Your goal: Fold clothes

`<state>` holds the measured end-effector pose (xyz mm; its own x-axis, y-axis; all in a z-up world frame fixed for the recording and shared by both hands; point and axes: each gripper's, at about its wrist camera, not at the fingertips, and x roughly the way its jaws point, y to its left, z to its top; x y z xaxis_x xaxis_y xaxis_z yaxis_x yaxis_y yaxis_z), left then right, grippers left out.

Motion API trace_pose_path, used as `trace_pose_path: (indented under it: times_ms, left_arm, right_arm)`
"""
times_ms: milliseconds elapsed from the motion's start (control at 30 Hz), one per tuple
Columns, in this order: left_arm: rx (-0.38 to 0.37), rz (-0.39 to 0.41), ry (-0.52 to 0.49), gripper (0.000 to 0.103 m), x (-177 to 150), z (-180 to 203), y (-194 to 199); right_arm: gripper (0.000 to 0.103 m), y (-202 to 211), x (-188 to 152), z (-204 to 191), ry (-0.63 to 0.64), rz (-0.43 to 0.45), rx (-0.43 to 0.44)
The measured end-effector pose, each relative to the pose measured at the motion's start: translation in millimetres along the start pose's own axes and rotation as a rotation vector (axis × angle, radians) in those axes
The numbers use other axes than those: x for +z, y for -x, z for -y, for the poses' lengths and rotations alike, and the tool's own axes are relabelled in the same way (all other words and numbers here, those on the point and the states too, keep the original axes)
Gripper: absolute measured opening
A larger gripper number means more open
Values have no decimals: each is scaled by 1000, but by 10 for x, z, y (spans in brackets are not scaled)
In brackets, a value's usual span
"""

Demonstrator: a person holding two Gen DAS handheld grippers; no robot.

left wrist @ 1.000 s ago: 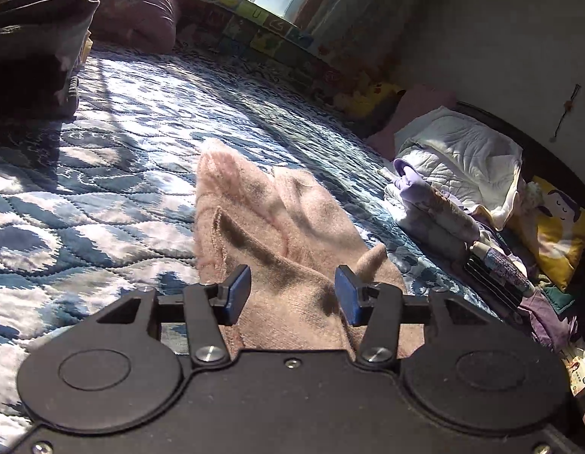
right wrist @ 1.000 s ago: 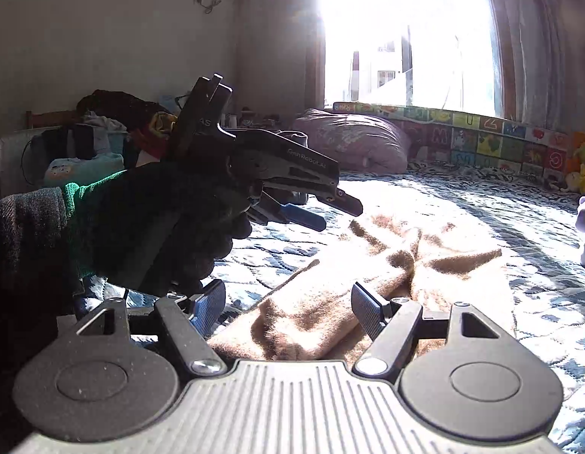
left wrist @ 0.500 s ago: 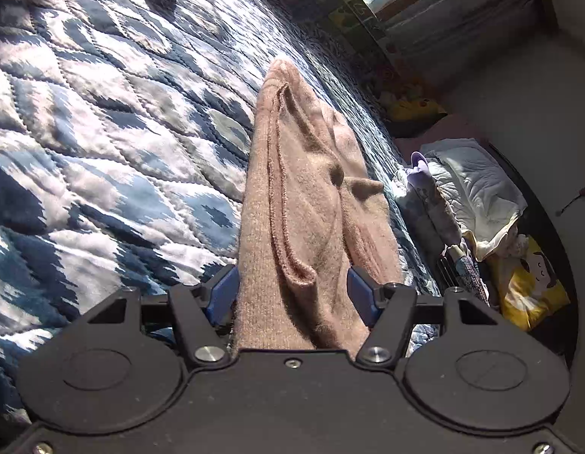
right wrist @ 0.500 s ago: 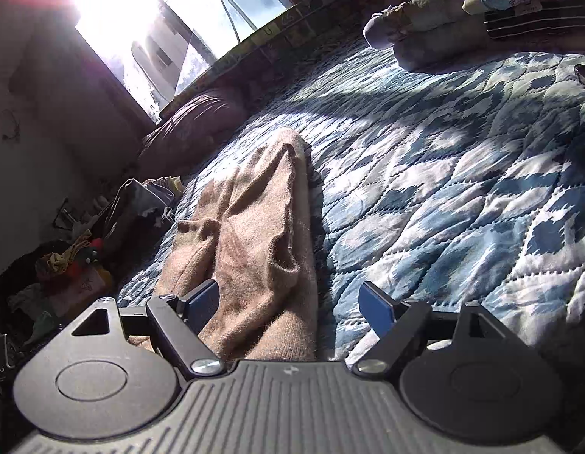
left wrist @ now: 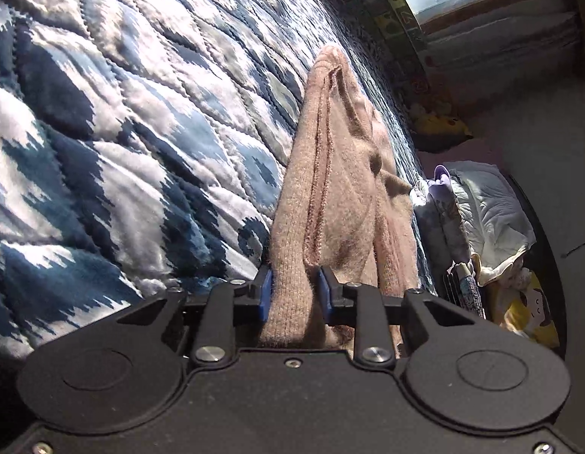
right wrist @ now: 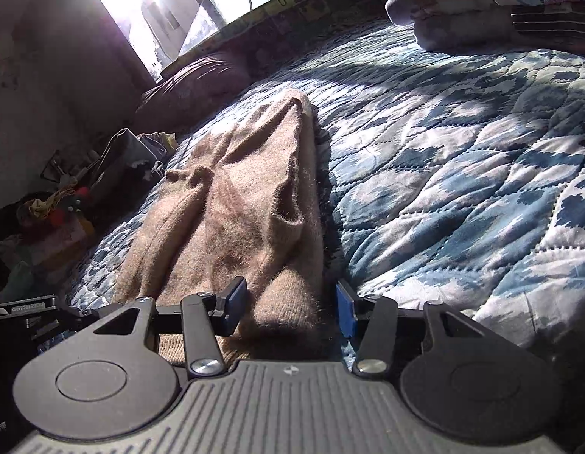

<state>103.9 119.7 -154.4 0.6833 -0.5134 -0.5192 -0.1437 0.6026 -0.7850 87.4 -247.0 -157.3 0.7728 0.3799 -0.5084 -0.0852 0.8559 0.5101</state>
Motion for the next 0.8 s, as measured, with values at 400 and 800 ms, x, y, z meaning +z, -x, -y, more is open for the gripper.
trace_pose_path:
  times_ms: [400, 800]
  left_arm:
    - [16, 101, -469, 51, -160, 440, 411]
    - [277, 59, -1602, 65, -945, 707, 337]
  right_arm:
    - [60, 475, 111, -73, 172, 127, -31]
    - [67, 557, -486, -568, 1142, 91, -260]
